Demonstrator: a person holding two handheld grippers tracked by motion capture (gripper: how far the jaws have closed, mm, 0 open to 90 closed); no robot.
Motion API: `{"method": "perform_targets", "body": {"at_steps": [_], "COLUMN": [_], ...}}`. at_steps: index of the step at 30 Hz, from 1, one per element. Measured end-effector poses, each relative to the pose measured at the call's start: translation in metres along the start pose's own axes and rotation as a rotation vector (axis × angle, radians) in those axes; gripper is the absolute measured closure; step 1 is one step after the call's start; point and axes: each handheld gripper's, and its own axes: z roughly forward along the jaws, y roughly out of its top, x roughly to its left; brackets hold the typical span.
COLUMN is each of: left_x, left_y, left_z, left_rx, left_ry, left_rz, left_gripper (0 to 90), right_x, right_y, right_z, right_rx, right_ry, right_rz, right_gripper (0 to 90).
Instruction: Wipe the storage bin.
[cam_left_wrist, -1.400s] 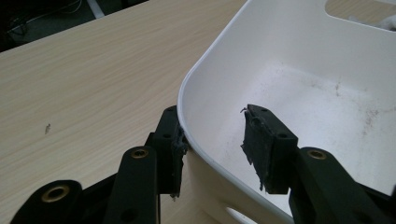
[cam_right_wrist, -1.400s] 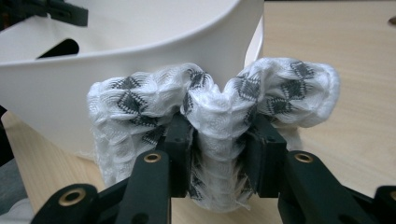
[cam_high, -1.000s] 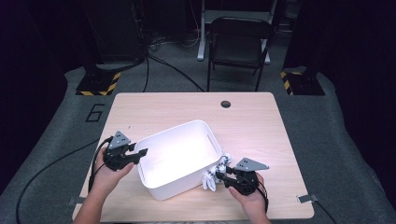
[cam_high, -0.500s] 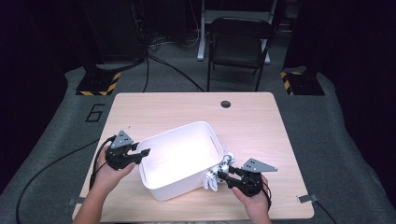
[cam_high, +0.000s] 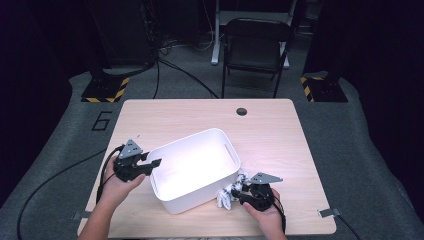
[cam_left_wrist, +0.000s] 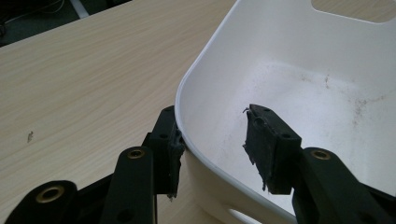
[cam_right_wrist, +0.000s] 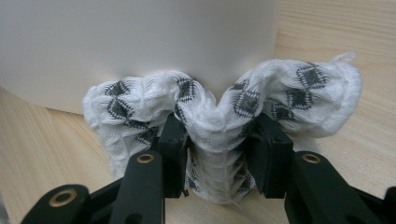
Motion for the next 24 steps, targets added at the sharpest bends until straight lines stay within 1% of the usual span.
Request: {"method": "perform_targets", "body": {"at_steps": [1,3,5,7,8,11,12,13,14,15,16,17,18,20,22,24], "left_x": [0.0,-0.001,-0.001,-0.002,-0.002,-0.003,-0.004,-0.005,-0.006,-0.008,-0.008,-0.008,-0.008,-0.008,-0.008,-0.008], "left_y": [0.0,0.0,0.0,-0.001,-0.001,-0.001,-0.001,-0.001,-0.001,-0.001,-0.001,0.0,-0.001,-0.001,-0.001,-0.001], "left_z": [0.0,0.0,0.001,0.001,0.001,0.001,0.001,0.0,0.0,0.0,0.0,0.0,-0.001,-0.001,-0.001,-0.001], "left_rx": [-0.001,-0.002,-0.009,-0.013,-0.009,-0.017,-0.015,-0.014,-0.006,-0.007,-0.007,-0.001,-0.001,-0.006,-0.004,-0.004], "left_ry": [0.003,0.005,0.014,0.02,0.018,0.017,0.014,0.012,0.007,0.008,0.008,0.008,0.003,0.004,0.006,0.005], "left_rz": [-0.002,-0.004,-0.012,-0.017,-0.017,-0.02,-0.019,-0.014,-0.001,-0.003,-0.003,0.006,0.012,0.008,0.008,0.008], "left_gripper": [56.1,56.1,56.1,56.1,56.1,56.3,56.3,56.2,56.2,56.2,56.2,56.2,56.1,56.1,56.1,55.9], "right_x": [0.002,0.004,0.005,0.007,0.008,0.014,0.016,0.018,0.02,0.022,0.022,0.023,0.022,0.019,0.017,0.015], "right_y": [0.002,0.003,0.006,0.011,0.015,0.023,0.026,0.028,0.03,0.031,0.031,0.031,0.029,0.028,0.026,0.022], "right_z": [-0.002,-0.004,-0.008,-0.016,-0.022,-0.036,-0.042,-0.045,-0.048,-0.05,-0.05,-0.05,-0.049,-0.047,-0.044,-0.039], "right_rx": [0.002,-0.007,-0.037,-0.086,-0.127,-0.217,-0.244,-0.26,-0.276,-0.278,-0.278,-0.276,-0.277,-0.276,-0.265,-0.237], "right_ry": [-0.013,-0.02,-0.019,-0.01,-0.003,0.016,0.018,0.017,0.011,-0.002,-0.002,-0.015,-0.012,0.0,0.008,0.01], "right_rz": [-0.014,-0.02,-0.025,-0.017,-0.015,0.005,0.006,0.004,-0.004,-0.017,-0.017,-0.02,-0.022,-0.017,-0.011,0.0], "right_gripper": [61.2,61.2,61.2,61.1,61.1,61.1,61.0,61.1,61.0,61.0,61.0,61.0,60.4,59.7,59.2,58.7]}}
